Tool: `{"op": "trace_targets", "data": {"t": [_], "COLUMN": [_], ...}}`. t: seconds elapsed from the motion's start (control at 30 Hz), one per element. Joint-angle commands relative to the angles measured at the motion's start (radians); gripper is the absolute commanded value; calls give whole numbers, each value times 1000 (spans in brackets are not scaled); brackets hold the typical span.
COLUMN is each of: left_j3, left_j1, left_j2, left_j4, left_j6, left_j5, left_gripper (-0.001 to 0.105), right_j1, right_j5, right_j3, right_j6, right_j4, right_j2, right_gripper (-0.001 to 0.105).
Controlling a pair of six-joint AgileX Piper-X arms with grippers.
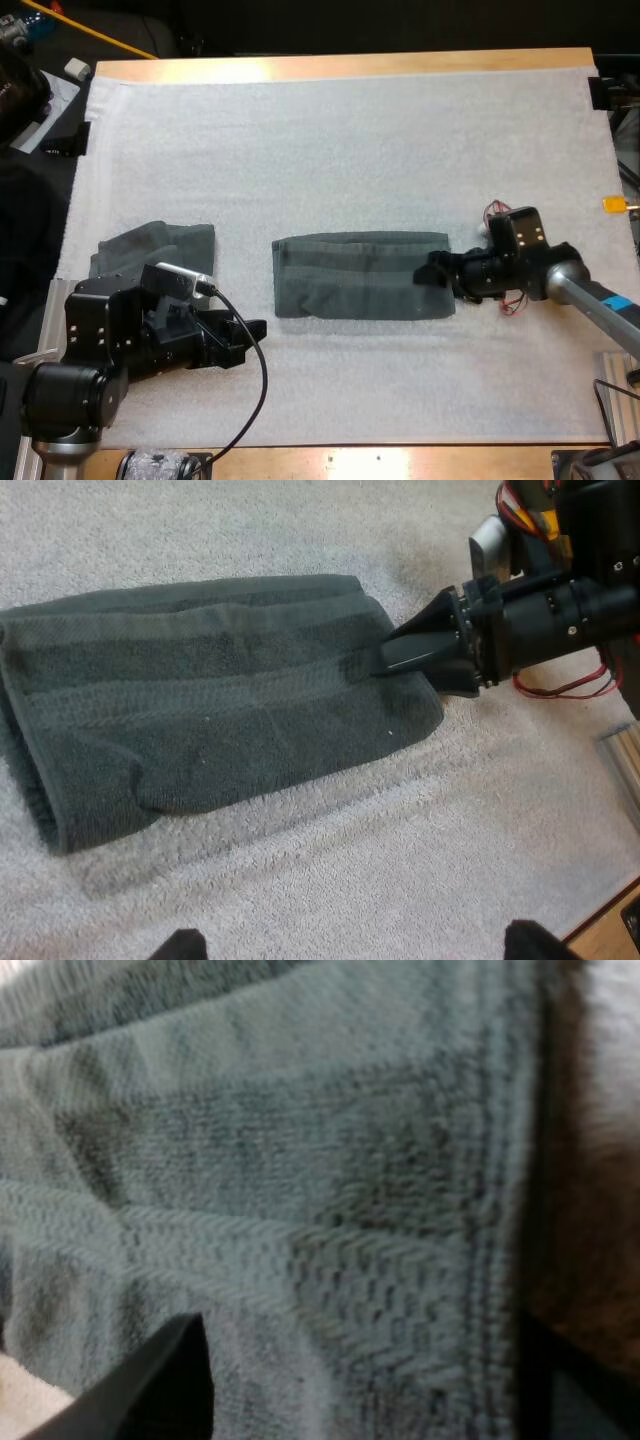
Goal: Pick towel from pile, fold and stack
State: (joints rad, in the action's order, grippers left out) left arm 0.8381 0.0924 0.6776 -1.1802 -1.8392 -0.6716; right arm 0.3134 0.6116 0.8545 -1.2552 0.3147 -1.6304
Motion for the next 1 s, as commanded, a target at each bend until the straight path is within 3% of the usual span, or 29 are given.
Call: {"op": "trace_targets", "data": {"t": [0.0,0.13,0.23,0.3,0.37,0.43,0.53,0.73,0.97], "left_j3": [6,7,7,5,5,5,5,4,2], "left_j1": [3,2,2,1,2,2,3,0,1], "left_j2": [-3,-2,-1,0,-1,-1,-1,-3,0], "left_j4": [-7,-10,-10,-11,-7,-7,-8,-7,-2], "left_j6": [0,1,3,2,1,2,3,2,4], "left_j5": [-6,-10,-14,-16,-10,-9,-5,3,8], "left_gripper": [58,58,58,58,58,58,58,58,58], "right_j1": [38,49,50,44,45,44,44,47,46], "right_j5": [5,9,-11,-57,-43,-71,-153,-429,-802], "right_j3": [-10,-10,-12,-12,-3,-3,-3,30,167], "right_j6": [48,69,75,49,63,58,35,-118,-371], "right_j4": [-13,-14,3,42,4,12,60,272,568], "right_j2": [-42,-46,-38,-16,-13,7,63,198,259], "right_gripper": [59,52,30,4,13,2,0,0,0]}}
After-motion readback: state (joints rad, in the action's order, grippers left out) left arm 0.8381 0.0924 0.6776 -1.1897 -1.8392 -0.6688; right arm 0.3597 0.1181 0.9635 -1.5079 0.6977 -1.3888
